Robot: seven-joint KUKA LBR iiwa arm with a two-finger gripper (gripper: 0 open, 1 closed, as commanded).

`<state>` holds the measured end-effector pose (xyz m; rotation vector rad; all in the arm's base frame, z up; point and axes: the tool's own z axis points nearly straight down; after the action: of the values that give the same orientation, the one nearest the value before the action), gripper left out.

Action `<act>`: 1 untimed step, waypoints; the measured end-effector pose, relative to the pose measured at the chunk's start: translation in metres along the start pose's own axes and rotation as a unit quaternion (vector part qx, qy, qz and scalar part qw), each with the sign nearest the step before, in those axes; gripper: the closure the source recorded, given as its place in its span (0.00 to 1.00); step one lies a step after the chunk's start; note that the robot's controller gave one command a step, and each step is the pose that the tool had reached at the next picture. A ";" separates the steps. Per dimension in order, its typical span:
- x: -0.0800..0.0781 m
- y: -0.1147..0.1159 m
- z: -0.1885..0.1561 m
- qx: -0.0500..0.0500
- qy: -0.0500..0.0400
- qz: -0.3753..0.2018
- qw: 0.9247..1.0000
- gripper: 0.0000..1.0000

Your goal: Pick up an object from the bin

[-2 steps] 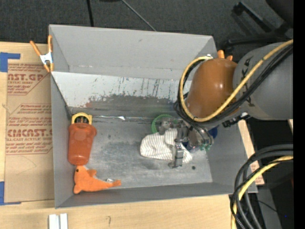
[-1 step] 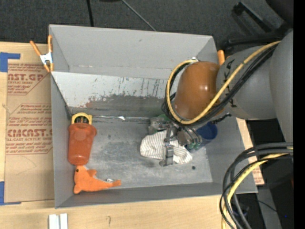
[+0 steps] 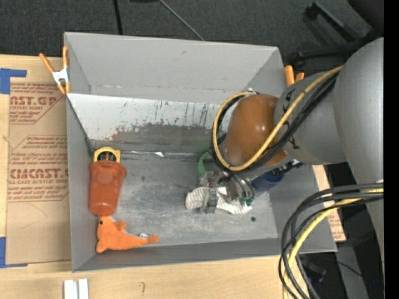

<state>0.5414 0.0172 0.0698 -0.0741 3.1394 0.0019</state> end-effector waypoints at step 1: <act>0.000 0.000 0.000 0.000 0.000 0.000 1.000 1.00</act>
Offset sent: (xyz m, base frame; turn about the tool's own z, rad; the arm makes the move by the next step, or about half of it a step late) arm -0.0475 -0.0015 0.1784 -0.0501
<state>0.5414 0.0172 0.0698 -0.0739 3.1394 0.0021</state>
